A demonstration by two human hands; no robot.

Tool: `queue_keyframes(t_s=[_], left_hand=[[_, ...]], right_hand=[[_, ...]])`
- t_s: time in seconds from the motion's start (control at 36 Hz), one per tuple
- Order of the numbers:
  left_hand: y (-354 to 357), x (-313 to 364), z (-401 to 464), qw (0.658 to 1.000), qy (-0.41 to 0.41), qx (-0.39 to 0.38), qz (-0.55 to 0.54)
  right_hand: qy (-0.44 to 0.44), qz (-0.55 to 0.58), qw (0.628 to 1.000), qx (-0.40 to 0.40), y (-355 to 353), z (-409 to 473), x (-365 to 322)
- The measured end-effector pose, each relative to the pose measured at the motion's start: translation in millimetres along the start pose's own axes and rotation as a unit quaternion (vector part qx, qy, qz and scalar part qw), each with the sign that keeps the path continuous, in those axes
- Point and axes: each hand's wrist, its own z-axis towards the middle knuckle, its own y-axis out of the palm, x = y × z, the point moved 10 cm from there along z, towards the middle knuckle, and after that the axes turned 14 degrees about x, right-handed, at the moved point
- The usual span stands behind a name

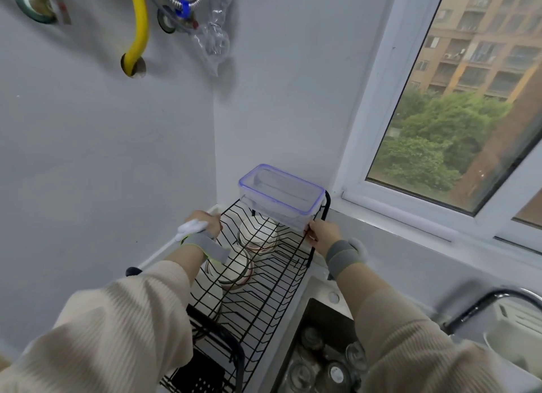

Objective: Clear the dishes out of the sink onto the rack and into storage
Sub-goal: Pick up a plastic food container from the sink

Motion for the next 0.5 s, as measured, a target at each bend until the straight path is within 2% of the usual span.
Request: queue_keyframes(t_s=[0.06,0.11,0.14,0.22,0.28,0.39,0.5], left_hand=[[-4,-1,-7,0.998,-0.005,0.007,0.062],[-16,5,-16,0.989,0.021,0.080,0.123],[-21,11,-24,0.984,0.044,0.124,0.119],[-31,29,-40,0.965,0.097,0.239,0.047],[-29,48,-50,0.949,0.141,0.281,0.008],[-19,89,-75,0.923,0.213,0.316,-0.056],[-4,141,-120,0.894,0.296,0.314,-0.120]], right_hand=[[-0.016,-0.008,1.000,-0.011,-1,2,-1],[-0.031,-0.027,0.999,-0.024,-5,5,0],[-0.043,-0.054,0.997,-0.036,-6,6,2],[-0.067,-0.119,0.990,-0.041,-17,11,8],[-0.070,-0.145,0.987,-0.028,-35,17,13],[-0.056,-0.194,0.979,-0.005,-81,25,31],[-0.047,-0.226,0.973,0.030,-140,31,54]])
